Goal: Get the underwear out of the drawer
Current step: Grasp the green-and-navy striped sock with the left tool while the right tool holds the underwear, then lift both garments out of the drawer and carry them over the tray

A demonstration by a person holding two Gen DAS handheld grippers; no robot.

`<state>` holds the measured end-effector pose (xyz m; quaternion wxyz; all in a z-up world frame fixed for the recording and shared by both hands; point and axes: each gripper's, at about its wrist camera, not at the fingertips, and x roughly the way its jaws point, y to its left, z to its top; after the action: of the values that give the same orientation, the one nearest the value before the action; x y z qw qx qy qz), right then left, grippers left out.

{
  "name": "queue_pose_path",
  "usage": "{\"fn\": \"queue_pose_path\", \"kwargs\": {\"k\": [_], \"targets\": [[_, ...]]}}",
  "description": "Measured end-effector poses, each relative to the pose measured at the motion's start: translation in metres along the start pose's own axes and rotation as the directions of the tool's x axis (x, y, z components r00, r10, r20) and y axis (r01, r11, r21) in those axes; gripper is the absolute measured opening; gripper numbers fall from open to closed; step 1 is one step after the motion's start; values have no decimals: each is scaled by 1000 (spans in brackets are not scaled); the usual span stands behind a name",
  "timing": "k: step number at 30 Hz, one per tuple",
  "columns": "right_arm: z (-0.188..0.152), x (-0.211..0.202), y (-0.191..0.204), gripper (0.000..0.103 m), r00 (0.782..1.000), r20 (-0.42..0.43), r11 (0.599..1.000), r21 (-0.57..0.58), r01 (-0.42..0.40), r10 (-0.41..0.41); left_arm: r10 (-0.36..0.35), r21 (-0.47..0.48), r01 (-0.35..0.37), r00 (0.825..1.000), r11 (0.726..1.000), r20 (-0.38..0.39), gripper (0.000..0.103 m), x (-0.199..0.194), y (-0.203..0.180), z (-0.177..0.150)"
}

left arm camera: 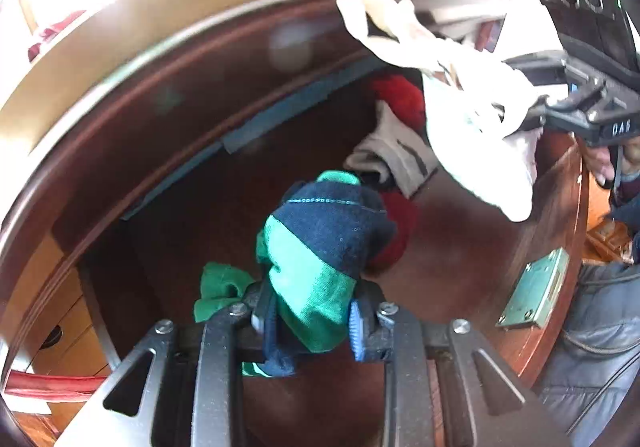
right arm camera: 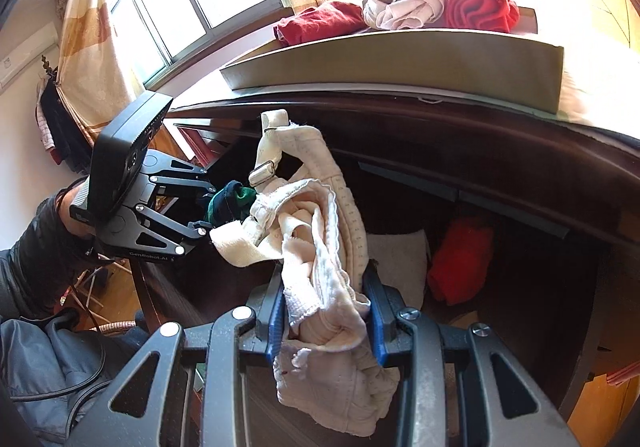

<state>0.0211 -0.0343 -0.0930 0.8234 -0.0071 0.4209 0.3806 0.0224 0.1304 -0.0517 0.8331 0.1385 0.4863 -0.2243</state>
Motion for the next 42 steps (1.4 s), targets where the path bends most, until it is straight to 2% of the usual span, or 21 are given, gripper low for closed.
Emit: {"fn": "queue_pose_path", "kwargs": {"k": [6, 7, 13, 16, 28, 42], "targets": [[-4, -11, -1, 36, 999, 42, 1000, -4, -2, 2, 4, -105, 6, 996, 994, 94, 26, -26, 3, -24], [-4, -13, -1, 36, 999, 48, 1000, -7, -3, 4, 4, -123, 9, 994, 992, 110, 26, -19, 9, -35], [-8, -22, -1, 36, 997, 78, 1000, -21, 2, 0, 22, -191, 15, 982, 982, 190, 26, -48, 30, -58], [-9, -26, 1, 36, 995, 95, 1000, -26, 9, -7, 27, -211, 23, 973, 977, 227, 26, -55, 25, -69], [-15, -38, 12, 36, 987, 156, 997, -65, 32, -22, 27, -225, 54, 939, 973, 343, 26, -85, 20, -119], [-25, -53, 20, 36, 971, 236, 993, -104, 57, -31, 57, -278, 82, 887, 957, 458, 26, -109, 25, -143]]}}
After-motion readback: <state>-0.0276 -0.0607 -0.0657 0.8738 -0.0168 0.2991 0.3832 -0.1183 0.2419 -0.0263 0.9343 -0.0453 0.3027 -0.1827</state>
